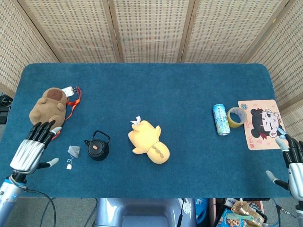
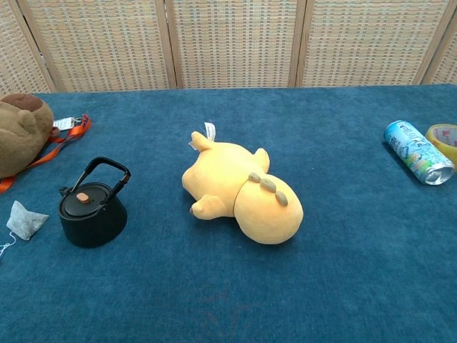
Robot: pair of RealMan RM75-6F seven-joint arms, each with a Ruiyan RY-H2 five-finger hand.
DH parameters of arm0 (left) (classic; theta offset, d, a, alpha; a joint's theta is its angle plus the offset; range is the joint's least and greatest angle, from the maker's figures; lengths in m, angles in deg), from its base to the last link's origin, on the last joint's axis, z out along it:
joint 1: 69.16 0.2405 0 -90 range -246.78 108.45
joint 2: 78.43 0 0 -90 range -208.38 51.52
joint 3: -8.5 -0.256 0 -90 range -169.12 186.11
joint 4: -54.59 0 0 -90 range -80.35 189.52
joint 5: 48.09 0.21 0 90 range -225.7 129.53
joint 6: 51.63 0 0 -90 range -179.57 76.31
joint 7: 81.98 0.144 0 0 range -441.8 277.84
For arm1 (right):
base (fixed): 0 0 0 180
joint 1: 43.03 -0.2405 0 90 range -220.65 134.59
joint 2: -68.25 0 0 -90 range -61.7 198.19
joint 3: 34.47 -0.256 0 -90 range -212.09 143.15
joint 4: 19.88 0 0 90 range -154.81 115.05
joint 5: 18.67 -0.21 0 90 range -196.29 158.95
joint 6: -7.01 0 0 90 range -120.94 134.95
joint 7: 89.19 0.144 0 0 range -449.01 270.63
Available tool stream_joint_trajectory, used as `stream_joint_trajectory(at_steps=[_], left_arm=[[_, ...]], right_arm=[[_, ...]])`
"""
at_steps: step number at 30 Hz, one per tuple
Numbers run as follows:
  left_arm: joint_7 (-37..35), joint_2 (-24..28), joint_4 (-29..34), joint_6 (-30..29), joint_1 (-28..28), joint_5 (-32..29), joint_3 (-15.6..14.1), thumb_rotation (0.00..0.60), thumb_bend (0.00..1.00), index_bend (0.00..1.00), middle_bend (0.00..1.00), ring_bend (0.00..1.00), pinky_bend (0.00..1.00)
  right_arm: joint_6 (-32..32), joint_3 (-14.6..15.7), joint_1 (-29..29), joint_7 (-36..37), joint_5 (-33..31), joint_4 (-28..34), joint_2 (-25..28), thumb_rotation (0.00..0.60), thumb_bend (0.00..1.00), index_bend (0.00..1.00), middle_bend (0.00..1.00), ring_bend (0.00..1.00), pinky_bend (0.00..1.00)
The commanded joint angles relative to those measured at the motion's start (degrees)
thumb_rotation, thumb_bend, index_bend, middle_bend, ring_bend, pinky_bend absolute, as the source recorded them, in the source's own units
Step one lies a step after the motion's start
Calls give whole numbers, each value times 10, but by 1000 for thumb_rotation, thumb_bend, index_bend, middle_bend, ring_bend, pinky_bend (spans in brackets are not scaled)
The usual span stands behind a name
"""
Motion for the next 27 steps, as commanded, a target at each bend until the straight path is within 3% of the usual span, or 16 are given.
stream_joint_trajectory(at_steps=[1,9,27], left_arm=[[9,-14,-24,54,-48,-4,16,600,193,370,0,0,0],[62,-85,-62,139,-111,-42,23,600,253,434,0,0,0],[157,-129,-53,182,-148,-112,15,600,361,462,0,0,0]], right_arm=[[-5,-2,-2,-3,-6,-1,-1,600,0,0,0,0,0],[-24,-4,-8,-9,-22,-6,-4,600,0,0,0,0,0],[-37,0,-11,-12,-27,-2,0,600,0,0,0,0,0]])
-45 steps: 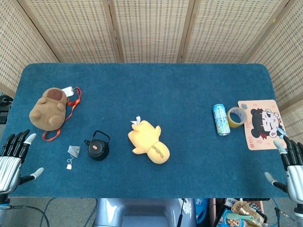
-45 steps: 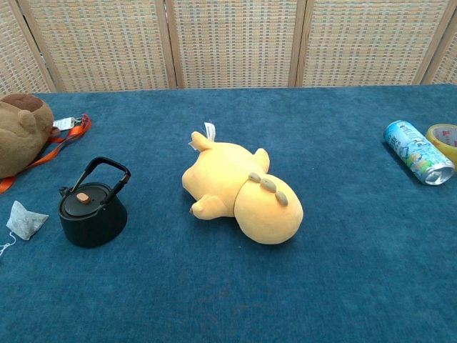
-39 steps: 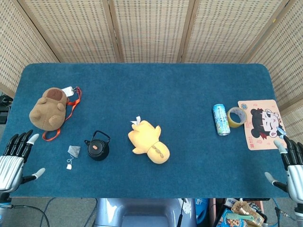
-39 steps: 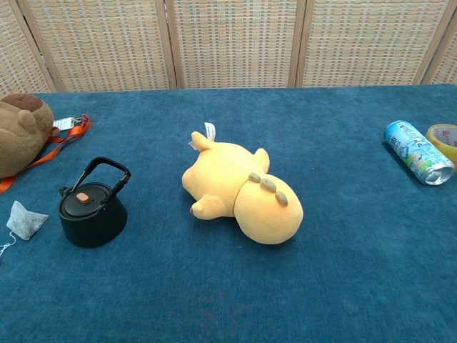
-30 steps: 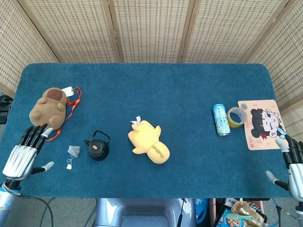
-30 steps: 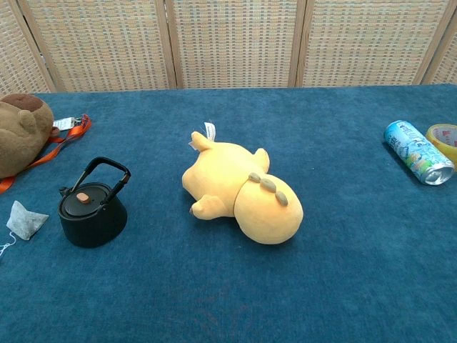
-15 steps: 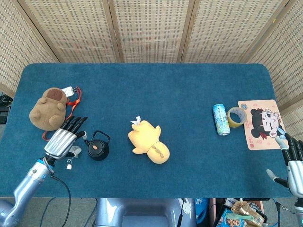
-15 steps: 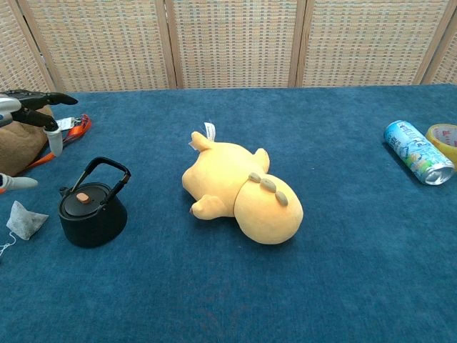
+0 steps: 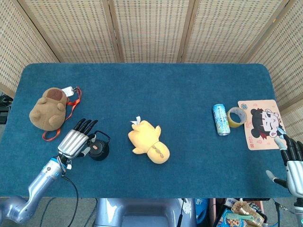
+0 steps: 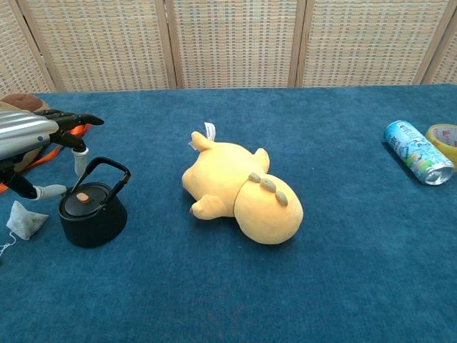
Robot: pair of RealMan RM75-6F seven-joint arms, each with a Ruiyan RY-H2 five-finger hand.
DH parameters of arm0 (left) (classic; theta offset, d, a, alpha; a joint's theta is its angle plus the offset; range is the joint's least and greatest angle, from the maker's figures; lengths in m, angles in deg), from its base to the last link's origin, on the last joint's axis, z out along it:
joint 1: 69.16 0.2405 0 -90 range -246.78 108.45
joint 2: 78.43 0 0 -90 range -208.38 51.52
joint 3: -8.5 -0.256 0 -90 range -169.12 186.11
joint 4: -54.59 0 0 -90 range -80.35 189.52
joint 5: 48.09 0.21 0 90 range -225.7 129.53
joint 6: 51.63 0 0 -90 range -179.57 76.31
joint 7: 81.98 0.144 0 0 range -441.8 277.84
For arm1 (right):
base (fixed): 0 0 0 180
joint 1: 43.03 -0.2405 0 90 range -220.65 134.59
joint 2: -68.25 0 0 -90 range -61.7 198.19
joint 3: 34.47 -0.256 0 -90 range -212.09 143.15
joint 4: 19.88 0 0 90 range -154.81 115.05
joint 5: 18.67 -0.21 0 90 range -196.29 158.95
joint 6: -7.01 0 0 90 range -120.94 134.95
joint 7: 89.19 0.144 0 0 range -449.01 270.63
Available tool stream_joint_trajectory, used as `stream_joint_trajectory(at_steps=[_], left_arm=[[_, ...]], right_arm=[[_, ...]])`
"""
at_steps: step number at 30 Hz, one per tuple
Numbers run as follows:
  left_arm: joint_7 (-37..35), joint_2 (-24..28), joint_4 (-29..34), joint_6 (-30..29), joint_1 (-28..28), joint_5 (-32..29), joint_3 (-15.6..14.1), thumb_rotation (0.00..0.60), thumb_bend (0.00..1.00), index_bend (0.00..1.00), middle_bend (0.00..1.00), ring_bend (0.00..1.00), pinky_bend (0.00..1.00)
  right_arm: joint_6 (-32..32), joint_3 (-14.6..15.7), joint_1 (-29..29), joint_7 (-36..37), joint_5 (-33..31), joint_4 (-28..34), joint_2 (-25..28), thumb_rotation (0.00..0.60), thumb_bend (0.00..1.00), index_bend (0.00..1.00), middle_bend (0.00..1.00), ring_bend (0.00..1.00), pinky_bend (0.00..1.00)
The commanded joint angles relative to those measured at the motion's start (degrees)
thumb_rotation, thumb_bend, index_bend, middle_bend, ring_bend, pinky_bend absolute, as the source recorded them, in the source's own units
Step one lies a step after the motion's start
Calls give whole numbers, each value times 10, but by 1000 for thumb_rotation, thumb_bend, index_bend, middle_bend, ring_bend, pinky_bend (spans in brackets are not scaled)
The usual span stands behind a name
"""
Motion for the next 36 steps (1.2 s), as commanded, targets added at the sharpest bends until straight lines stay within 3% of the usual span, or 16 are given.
stream_joint_trajectory(at_steps=[1,25,36], left_arm=[[24,-5,9,8,-7,-20,0,600,361,462,0,0,0],[60,-44,-10,12,-28,-62,-13,600,371,468,0,0,0],[80,-39,3,15,-34,-89,-18,600,414,580,0,0,0]], right_arm=[[0,0,0,1,0,0,0,600,0,0,0,0,0],[-3,0,-1,13,-4,-3,4,600,0,0,0,0,0],[-2,0,0,14,-3,-3,3,600,0,0,0,0,0]])
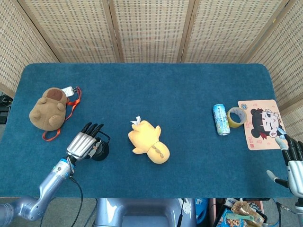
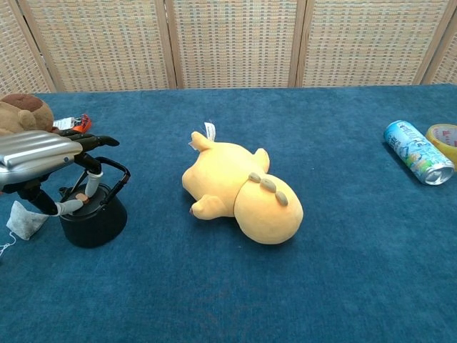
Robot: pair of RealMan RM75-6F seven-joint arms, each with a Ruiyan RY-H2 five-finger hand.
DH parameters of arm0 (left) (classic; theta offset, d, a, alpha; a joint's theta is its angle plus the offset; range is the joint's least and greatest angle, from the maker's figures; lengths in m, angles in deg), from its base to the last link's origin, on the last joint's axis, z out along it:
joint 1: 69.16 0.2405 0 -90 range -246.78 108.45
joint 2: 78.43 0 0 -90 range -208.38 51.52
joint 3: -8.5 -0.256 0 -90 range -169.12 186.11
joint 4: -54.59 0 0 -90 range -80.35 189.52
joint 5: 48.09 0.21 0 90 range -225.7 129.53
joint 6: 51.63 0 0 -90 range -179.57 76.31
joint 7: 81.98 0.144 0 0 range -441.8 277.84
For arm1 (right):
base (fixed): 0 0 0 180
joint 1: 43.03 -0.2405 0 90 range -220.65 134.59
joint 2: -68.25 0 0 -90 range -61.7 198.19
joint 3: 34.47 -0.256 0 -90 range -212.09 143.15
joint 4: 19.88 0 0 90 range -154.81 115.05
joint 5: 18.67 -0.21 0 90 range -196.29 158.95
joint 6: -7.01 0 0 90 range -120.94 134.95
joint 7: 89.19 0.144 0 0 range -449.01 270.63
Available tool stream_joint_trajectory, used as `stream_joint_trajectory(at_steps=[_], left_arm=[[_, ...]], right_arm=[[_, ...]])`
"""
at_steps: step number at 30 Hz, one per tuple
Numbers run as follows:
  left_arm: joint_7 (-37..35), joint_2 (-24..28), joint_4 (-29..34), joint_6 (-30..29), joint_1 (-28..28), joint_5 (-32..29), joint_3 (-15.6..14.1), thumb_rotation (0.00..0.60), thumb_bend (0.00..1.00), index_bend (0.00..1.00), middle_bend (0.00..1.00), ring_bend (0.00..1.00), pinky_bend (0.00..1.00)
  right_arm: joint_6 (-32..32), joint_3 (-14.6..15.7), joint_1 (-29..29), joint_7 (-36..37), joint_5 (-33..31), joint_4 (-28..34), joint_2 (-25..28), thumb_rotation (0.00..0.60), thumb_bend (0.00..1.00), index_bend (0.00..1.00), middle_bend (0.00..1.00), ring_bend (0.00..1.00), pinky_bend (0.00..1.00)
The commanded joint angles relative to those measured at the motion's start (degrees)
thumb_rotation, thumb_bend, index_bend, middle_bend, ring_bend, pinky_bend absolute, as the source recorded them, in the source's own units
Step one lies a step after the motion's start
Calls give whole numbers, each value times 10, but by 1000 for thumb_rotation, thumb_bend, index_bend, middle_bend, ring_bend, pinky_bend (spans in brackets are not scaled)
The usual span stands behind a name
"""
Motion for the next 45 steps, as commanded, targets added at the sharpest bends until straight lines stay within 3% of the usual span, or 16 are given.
stream_joint_trajectory(at_steps=[1,10,15,19,27,34,45], left_arm=[[4,2,3,-2,-1,-4,-1,600,416,584,0,0,0],[-11,28,39,-28,2,9,2,600,419,592,0,0,0],[-29,80,92,-60,15,26,4,600,419,592,0,0,0],[-48,114,98,-78,38,23,-7,600,420,591,0,0,0],[-160,116,17,-77,75,47,-47,600,423,592,0,0,0],[-242,82,-68,-86,97,93,-74,600,426,592,0,0,0],[-280,26,-125,-106,102,159,-94,600,427,592,0,0,0]], right_arm=[[0,0,0,0,0,0,0,600,0,0,0,0,0],[0,0,0,1,0,0,0,600,0,0,0,0,0],[2,1,0,-1,3,1,0,600,0,0,0,0,0],[3,2,1,-2,5,4,0,600,0,0,0,0,0],[7,4,3,0,8,6,2,600,0,0,0,0,0],[5,5,2,0,9,8,3,600,0,0,0,0,0],[3,3,2,5,5,8,5,600,0,0,0,0,0]])
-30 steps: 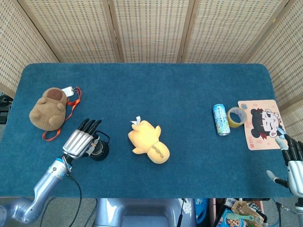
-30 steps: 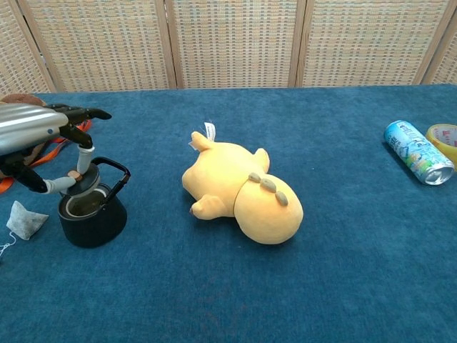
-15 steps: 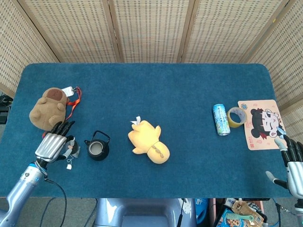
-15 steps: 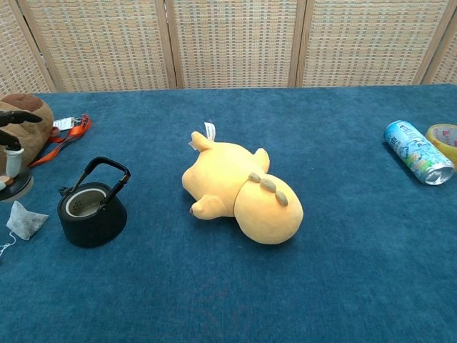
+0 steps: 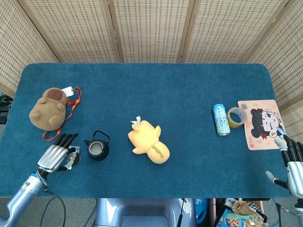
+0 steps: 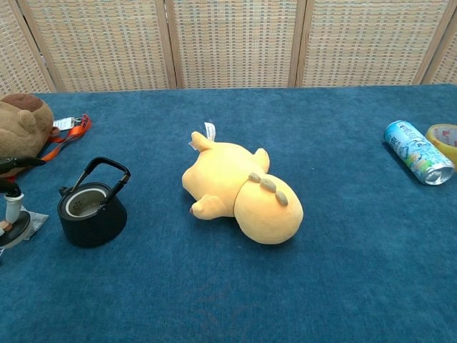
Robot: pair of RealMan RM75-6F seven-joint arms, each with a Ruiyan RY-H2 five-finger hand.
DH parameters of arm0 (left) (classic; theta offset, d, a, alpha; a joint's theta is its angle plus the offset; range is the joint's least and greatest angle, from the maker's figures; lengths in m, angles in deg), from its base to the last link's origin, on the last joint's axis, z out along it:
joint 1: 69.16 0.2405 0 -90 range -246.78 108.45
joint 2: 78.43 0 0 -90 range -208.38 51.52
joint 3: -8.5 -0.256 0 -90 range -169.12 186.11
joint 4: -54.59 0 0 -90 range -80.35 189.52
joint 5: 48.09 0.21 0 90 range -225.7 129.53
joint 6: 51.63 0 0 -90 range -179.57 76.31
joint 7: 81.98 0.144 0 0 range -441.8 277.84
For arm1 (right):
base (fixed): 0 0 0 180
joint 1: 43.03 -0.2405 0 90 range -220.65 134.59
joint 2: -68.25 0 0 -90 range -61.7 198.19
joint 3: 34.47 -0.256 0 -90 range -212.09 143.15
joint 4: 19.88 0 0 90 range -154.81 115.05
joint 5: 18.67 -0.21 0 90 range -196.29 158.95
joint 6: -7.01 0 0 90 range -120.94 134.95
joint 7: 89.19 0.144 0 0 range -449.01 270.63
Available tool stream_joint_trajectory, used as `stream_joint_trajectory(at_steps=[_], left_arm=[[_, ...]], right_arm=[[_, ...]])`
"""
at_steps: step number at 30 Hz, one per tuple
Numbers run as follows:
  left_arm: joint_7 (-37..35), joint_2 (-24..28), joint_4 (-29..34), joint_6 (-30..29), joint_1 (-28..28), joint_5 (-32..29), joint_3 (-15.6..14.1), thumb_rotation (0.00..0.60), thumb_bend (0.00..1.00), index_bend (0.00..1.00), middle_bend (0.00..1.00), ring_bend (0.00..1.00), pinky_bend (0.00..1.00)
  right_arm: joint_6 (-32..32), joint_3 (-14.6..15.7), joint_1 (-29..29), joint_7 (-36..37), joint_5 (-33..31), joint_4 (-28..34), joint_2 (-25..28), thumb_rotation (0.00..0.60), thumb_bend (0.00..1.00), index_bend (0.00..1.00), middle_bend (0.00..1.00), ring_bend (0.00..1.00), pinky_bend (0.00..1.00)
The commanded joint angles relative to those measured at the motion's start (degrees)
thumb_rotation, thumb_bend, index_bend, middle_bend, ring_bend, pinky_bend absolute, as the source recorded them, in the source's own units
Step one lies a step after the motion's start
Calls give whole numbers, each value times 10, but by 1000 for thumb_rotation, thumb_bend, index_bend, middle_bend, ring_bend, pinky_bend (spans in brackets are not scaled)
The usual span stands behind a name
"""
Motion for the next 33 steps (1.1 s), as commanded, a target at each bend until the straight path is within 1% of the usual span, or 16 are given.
stream_joint_trajectory(at_steps=[1,5,7,9,10,12,15,17,18,21,24,26,28,30,33], left_arm=[[3,-10,-6,4,1,4,-4,600,427,592,0,0,0],[13,-15,-10,7,3,-1,-2,600,426,590,0,0,0],[13,-15,-8,10,4,-6,-1,600,427,537,0,0,0],[7,-11,-4,13,4,-7,-2,600,412,395,0,0,0],[3,-9,-2,14,4,-5,-3,600,395,345,0,0,0],[-6,-6,1,11,4,0,-4,600,336,219,0,0,0],[-29,4,7,-13,9,18,-6,600,302,105,0,0,0],[-43,16,18,-31,13,26,-5,600,297,41,0,0,0],[-52,30,35,-57,19,31,0,600,294,16,0,0,0],[-48,60,78,-109,37,37,10,600,270,0,0,0,0],[-20,84,124,-154,60,32,20,600,222,0,0,0,0],[28,100,160,-195,84,19,30,600,193,0,0,0,0],[100,98,186,-238,110,3,43,600,164,0,0,0,0],[124,93,197,-251,120,0,45,600,145,0,0,0,0],[143,88,210,-261,133,0,41,600,143,0,0,0,0]], right_arm=[[0,-1,0,4,-1,0,2,600,0,0,0,0,0],[1,-1,1,7,-1,0,3,600,0,0,0,0,0],[1,0,1,7,0,1,4,600,0,0,0,0,0],[1,0,1,8,1,1,4,600,0,0,0,0,0],[2,0,1,7,1,1,4,600,0,0,0,0,0],[2,0,1,6,1,1,4,600,0,0,0,0,0],[2,1,2,5,2,3,4,600,0,0,0,0,0],[3,1,2,6,2,4,5,600,0,0,0,0,0],[4,1,2,6,3,5,5,600,0,0,0,0,0],[6,2,3,7,5,5,6,600,0,0,0,0,0],[7,2,4,9,7,5,6,600,0,0,0,0,0],[8,3,4,10,8,5,6,600,0,0,0,0,0],[9,3,4,10,9,5,7,600,0,0,0,0,0],[10,3,5,11,10,5,7,600,0,0,0,0,0],[12,3,5,12,11,4,7,600,0,0,0,0,0]])
